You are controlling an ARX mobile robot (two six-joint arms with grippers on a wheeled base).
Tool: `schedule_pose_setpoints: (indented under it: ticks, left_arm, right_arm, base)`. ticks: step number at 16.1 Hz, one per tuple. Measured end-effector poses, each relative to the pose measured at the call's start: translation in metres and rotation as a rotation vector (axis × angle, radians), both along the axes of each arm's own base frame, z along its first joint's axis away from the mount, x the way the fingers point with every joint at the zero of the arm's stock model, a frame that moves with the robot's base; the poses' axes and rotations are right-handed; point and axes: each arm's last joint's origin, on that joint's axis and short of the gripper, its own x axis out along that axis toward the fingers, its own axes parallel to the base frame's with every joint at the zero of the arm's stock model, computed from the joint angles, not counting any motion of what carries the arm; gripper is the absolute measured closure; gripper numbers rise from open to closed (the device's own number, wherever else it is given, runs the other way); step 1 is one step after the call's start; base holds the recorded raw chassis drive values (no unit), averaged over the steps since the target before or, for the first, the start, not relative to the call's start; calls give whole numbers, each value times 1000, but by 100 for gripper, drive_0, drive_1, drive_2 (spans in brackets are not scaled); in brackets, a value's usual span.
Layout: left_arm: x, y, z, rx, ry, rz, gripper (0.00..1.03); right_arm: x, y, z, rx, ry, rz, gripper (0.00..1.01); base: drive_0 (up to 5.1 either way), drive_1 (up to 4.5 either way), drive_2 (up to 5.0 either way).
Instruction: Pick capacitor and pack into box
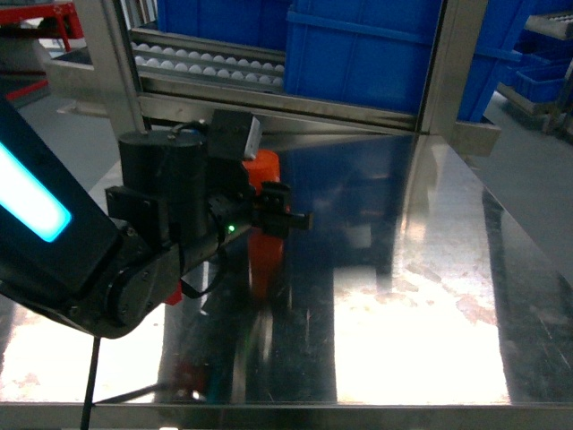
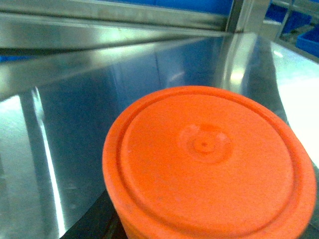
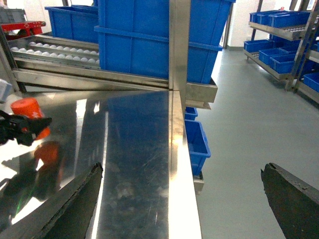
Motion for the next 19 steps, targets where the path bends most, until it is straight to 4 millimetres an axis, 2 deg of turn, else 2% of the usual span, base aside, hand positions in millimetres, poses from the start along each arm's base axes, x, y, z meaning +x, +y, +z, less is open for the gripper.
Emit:
schedule_pose_setpoints:
  ticks: [5,7,8,9,10,11,12,13,14,15,19]
  left_arm:
    - [-13,8,24,-16,-34,34,58]
    - [-24,16,44,-42,-82,57,58]
    - [-35,24,61,-65,-122,78,58]
    - [-55,35,79,-82,-158,111,58]
    - [-95,54,95,-88,-182,173,58]
    - [-185,68,97,-68,-123,253,58]
    - [-263,75,95,-4,-153,330,58]
    - [-301,83,92,23,-148,364,58]
    - [-301,85,100,-7,-175,393,58]
    - [-300,89,95,17,-152,369,58]
    - [-306,121,101,-5,-174,395,59]
  right_arm:
    - [0,0,0,0,0,0,3]
    - [0,0,0,0,0,0,3]
    - [0,0,0,0,0,0,3]
    - [0,0,0,0,0,0,3]
    - [0,0,0,0,0,0,3]
    - [0,0,0,0,0,0,3]
    - [0,0,0,0,0,0,3]
    - [0,0,0,0,0,0,3]
    - [0,0,0,0,0,0,3]
    - [0,0,0,0,0,0,3]
    - [0,0,0,0,0,0,3]
  base:
    - [0,0,0]
    - [0,0,0]
    - [0,0,0]
    - [0,0,0]
    - [0,0,0]
    - [0,0,0]
    - [0,0,0]
    - [0,0,0]
    - [0,0,0]
    - [0,0,0]
    - [0,0,0]
